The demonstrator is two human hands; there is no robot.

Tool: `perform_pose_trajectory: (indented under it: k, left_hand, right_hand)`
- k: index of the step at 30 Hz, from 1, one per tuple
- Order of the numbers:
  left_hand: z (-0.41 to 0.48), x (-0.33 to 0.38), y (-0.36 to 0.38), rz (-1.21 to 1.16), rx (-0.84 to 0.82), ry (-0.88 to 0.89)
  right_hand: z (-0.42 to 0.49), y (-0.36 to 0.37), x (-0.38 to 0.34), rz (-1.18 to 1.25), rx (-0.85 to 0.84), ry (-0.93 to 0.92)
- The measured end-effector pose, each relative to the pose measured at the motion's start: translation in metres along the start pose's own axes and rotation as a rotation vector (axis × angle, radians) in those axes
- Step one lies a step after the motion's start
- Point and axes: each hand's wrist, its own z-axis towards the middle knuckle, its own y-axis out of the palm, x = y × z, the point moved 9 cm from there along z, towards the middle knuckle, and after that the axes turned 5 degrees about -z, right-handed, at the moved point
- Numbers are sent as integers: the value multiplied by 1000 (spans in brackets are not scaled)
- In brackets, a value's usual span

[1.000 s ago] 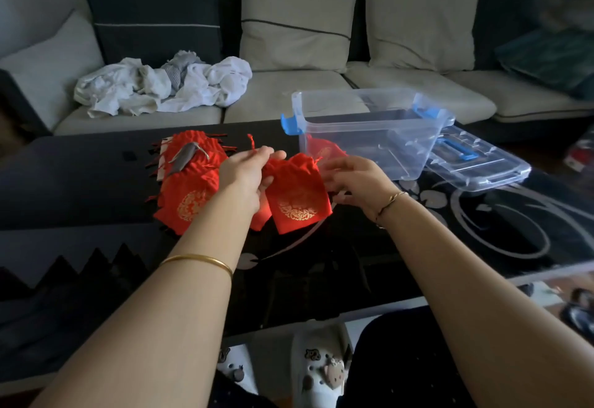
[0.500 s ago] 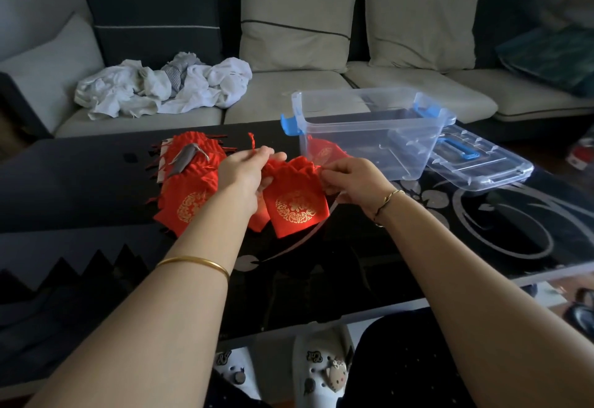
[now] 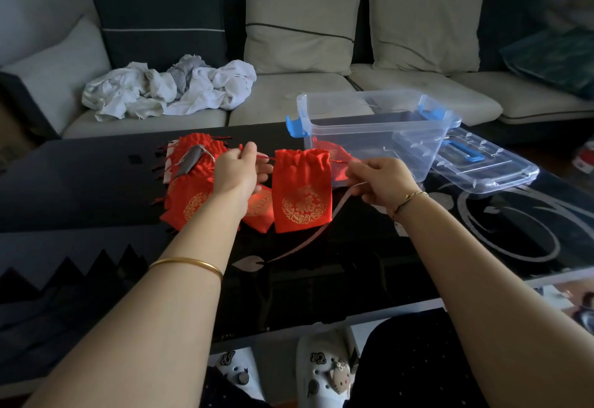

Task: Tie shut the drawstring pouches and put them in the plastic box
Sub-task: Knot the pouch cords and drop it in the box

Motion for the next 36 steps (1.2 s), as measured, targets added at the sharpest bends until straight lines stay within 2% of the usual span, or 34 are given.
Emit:
perform_pose_trajectory:
  k: [4,6,9,11,14,17,22,26,29,31,33,36]
  left_hand:
    - [0,2,-7,178,37,39]
    - [2,-1,-13,154,93,-9]
    - [1,-17,-17,-195,128,-260]
    - [-4,-18,-13,-412,88,-350]
    - [-7,-2,-2,-641,14,-280]
    - [-9,24,10,-673,-126,-126]
    - [-30,51,43,-251,-435,99]
    - [-43,58,57,98,-524,231]
    - [-48,61,63,212,-547,295]
    - [-48,61,64,205,-544,293]
    - [-47,60,63,126,-543,257]
    - [-47,57,64,23,-574,203]
  right_hand:
    - [-2,7,10,302,-63,157]
    - [-4,15,17,541,-131,302]
    - [-5,9,32,829,-46,471]
    - [-4,4,42,892,38,525]
    - [2,-4,38,746,107,441]
    - [3,-15,12,604,165,232]
    - [-13,-14,-54,311,152,-172]
    - [-27,2,-89,153,98,-372]
    - [-32,13,-98,145,44,-416]
    - [-30,13,-96,202,43,-397]
    - [-23,13,-85,273,27,-287]
    - [-17,27,-61,167,-79,-116]
